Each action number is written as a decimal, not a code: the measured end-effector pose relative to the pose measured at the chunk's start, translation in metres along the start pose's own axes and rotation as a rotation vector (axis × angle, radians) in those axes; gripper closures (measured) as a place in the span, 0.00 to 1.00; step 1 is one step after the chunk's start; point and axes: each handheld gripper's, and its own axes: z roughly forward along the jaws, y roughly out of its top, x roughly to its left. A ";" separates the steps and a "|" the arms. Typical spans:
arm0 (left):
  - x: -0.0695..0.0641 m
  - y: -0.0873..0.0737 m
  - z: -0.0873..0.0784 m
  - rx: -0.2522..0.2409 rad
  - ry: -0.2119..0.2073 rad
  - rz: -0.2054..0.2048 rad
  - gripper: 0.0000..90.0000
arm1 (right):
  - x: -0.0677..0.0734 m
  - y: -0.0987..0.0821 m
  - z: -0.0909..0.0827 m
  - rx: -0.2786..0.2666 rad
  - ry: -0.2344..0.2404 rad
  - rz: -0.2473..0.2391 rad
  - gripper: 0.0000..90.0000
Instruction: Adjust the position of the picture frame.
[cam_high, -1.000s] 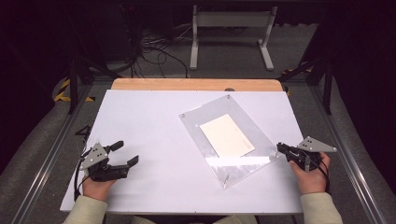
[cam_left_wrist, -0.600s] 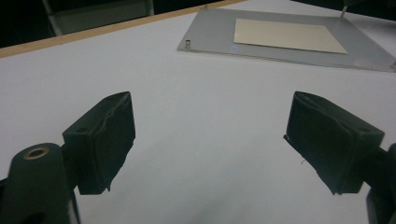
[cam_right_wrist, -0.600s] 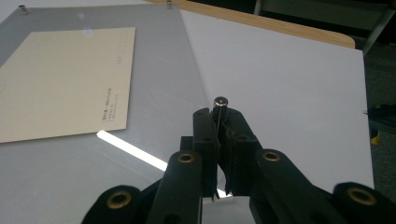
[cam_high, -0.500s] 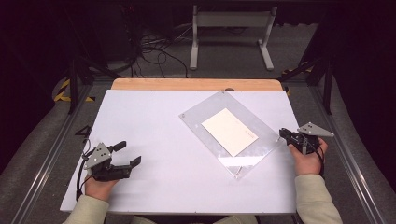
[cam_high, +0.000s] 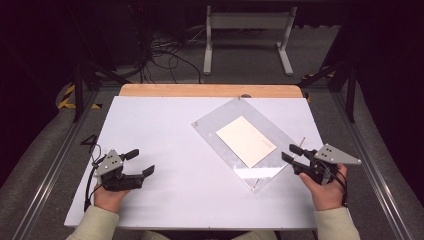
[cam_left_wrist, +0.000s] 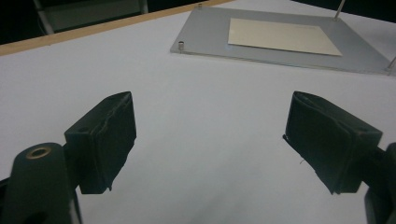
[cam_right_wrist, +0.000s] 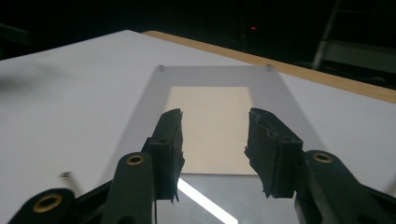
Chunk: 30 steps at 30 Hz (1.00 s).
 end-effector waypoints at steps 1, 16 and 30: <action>0.000 0.001 0.002 0.003 -0.003 0.003 0.18 | 0.010 0.000 0.000 -0.008 0.058 -0.003 0.60; -0.004 0.003 0.011 0.016 -0.028 0.021 0.18 | 0.071 -0.017 0.041 0.147 0.292 -0.093 0.71; -0.006 0.007 0.015 0.026 -0.037 0.019 0.19 | 0.065 -0.011 0.026 0.217 0.194 -0.190 0.94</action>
